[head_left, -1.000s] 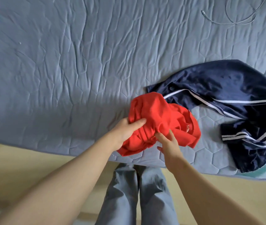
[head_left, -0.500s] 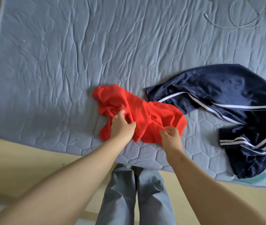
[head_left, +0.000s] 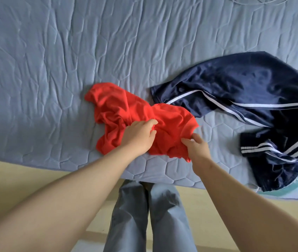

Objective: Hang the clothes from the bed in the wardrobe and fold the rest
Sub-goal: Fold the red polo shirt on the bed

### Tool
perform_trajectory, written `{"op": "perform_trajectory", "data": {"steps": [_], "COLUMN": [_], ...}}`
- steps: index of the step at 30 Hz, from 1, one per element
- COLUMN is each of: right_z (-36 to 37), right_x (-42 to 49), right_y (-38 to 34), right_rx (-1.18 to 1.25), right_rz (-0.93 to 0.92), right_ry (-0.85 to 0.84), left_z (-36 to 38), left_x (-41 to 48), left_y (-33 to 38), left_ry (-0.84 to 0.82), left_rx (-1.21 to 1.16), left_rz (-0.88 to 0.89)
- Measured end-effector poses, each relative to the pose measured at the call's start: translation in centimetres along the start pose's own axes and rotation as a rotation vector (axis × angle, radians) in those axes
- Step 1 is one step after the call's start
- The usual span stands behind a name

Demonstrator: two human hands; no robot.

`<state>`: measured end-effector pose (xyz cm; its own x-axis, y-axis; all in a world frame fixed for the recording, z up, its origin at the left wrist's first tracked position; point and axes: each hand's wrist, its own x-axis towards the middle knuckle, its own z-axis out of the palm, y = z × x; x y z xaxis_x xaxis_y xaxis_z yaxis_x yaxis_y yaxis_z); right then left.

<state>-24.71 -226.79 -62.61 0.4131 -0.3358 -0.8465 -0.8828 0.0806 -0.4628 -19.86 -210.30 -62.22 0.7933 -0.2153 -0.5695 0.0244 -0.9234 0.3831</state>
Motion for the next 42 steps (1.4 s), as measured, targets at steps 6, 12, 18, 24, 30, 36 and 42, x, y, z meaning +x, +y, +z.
{"op": "perform_trajectory", "data": {"steps": [6, 12, 18, 24, 30, 36, 42], "right_z": [0.4, 1.0, 1.5, 2.6, -0.2, -2.7, -4.6], "right_x": [-5.2, -7.2, -7.9, -13.7, -20.9, -28.7, -34.0], "right_y": [-5.4, -6.8, -4.7, -8.9, -16.3, -22.8, -26.8], "right_rx": [0.427, 0.061, -0.625, -0.561, -0.591, -0.53, -0.483], "right_rz": [0.132, -0.042, -0.421, -0.417, -0.667, -0.911, -1.043], "right_ry": [-0.451, -0.375, -0.095, -0.057, 0.092, 0.201, 0.351], "left_z": [-3.5, -4.5, -6.4, -11.9, -21.4, -32.5, -40.3], "left_x": [-2.8, -3.6, -6.5, -10.5, -13.8, -18.3, -21.9], "left_y": [3.4, 3.8, 3.7, 3.8, 3.9, 5.1, 6.7], "left_ry": [-0.302, 0.194, 0.096, 0.204, 0.443, 0.679, 0.813], "left_rx": [-0.809, -0.542, -0.519, -0.372, -0.015, 0.129, 0.163], "left_rz": [-0.137, -0.279, -0.014, 0.009, -0.019, -0.082, -0.117]}}
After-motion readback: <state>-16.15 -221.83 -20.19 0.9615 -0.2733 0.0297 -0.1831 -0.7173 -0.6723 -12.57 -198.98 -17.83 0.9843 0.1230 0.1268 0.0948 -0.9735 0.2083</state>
